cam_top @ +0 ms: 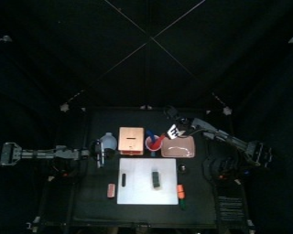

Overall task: Place sushi on board then cut the sushi with the knife then place the pieces on the plate
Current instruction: Pick knife at handle with right hand

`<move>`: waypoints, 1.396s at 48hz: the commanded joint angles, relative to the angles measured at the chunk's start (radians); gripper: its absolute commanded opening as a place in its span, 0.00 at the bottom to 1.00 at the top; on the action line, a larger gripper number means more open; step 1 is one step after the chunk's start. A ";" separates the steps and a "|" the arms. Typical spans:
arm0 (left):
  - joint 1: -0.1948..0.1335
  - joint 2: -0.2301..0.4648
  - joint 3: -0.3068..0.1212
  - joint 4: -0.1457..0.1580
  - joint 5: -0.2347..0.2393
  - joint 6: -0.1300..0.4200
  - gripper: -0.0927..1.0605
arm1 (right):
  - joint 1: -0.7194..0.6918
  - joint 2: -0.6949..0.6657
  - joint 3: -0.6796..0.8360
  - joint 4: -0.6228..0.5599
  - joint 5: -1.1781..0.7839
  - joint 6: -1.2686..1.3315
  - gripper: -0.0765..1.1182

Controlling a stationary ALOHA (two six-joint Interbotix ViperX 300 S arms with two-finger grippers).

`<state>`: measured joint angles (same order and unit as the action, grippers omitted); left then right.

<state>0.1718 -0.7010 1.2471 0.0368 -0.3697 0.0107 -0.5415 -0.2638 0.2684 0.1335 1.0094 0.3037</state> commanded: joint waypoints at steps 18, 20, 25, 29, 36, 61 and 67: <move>0.011 0.002 -0.011 -0.008 -0.005 -0.002 0.07 | -0.156 0.259 -0.224 0.215 0.296 -0.422 0.80; 0.011 0.002 -0.009 -0.014 -0.005 -0.003 0.07 | -0.160 0.279 -0.244 0.198 0.307 -0.434 0.80; 0.011 0.002 -0.003 -0.032 -0.005 -0.002 0.07 | -0.166 0.325 -0.296 0.178 0.333 -0.460 0.80; 0.011 0.002 0.000 -0.049 -0.005 0.000 0.07 | -0.166 0.367 -0.337 0.178 0.367 -0.469 0.80; 0.012 0.002 0.003 -0.057 -0.005 0.002 0.07 | -0.160 0.434 -0.408 0.196 0.439 -0.479 0.80; 0.018 0.002 0.006 -0.057 -0.005 0.002 0.07 | -0.123 0.497 -0.387 0.244 0.442 -0.480 0.80; 0.018 0.002 0.011 -0.057 -0.005 0.002 0.07 | -0.114 0.500 -0.374 0.242 0.442 -0.480 0.80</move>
<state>0.1871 -0.7010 1.2686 -0.0184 -0.3697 0.0107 -0.6581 0.2608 -0.0997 0.3728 1.4527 -0.1733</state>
